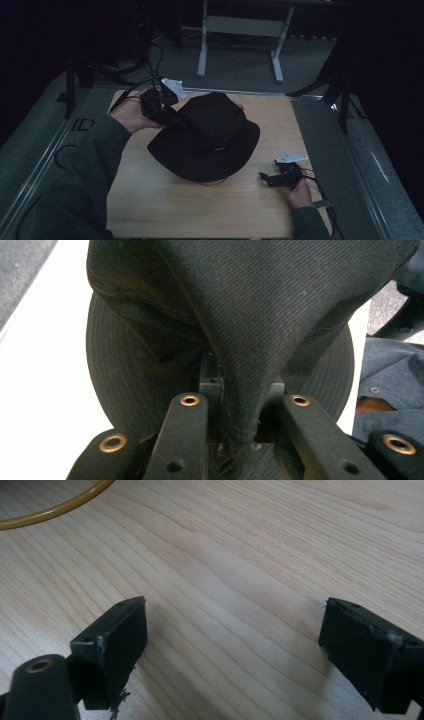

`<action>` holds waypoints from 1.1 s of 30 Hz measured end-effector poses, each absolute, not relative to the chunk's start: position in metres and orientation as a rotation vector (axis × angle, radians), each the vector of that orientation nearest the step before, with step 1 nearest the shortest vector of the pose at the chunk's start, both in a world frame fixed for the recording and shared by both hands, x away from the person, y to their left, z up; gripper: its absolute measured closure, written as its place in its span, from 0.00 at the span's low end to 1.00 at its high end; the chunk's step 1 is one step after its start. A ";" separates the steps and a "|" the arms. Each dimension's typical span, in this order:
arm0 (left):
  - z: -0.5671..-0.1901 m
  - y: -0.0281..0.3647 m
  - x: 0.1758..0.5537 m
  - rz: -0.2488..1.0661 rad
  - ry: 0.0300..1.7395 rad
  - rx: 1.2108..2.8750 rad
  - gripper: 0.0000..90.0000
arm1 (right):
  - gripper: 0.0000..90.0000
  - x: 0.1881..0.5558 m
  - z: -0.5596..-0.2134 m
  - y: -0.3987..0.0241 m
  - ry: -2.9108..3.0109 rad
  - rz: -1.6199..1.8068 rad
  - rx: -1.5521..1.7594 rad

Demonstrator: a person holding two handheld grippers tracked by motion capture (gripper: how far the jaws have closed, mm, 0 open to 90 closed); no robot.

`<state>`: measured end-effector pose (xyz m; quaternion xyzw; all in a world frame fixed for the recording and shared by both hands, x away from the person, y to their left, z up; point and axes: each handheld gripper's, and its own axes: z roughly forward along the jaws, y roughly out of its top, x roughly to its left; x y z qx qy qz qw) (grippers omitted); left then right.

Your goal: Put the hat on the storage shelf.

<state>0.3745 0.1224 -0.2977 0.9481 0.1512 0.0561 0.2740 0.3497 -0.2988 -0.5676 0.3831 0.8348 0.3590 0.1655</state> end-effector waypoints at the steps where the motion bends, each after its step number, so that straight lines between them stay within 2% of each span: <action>1: -0.299 0.122 0.376 0.151 0.411 2.553 0.88 | 0.13 0.350 -0.568 -0.299 2.378 1.023 1.091; 8: -0.307 0.123 0.380 0.139 0.453 2.559 0.83 | 0.13 0.350 -0.568 -0.299 2.378 1.023 1.092; 16: -0.311 0.121 0.379 0.094 0.469 2.561 0.57 | 0.13 0.350 -0.568 -0.299 2.378 1.023 1.092; 26: -0.303 0.130 0.375 0.168 0.520 2.512 0.32 | 0.13 0.350 -0.568 -0.299 2.378 1.023 1.092; 30: -0.298 0.140 0.373 0.212 0.555 2.480 0.26 | 0.13 0.350 -0.568 -0.299 2.378 1.023 1.091; 33: -0.294 0.149 0.372 0.231 0.574 2.455 0.25 | 0.13 0.350 -0.568 -0.299 2.378 1.022 1.091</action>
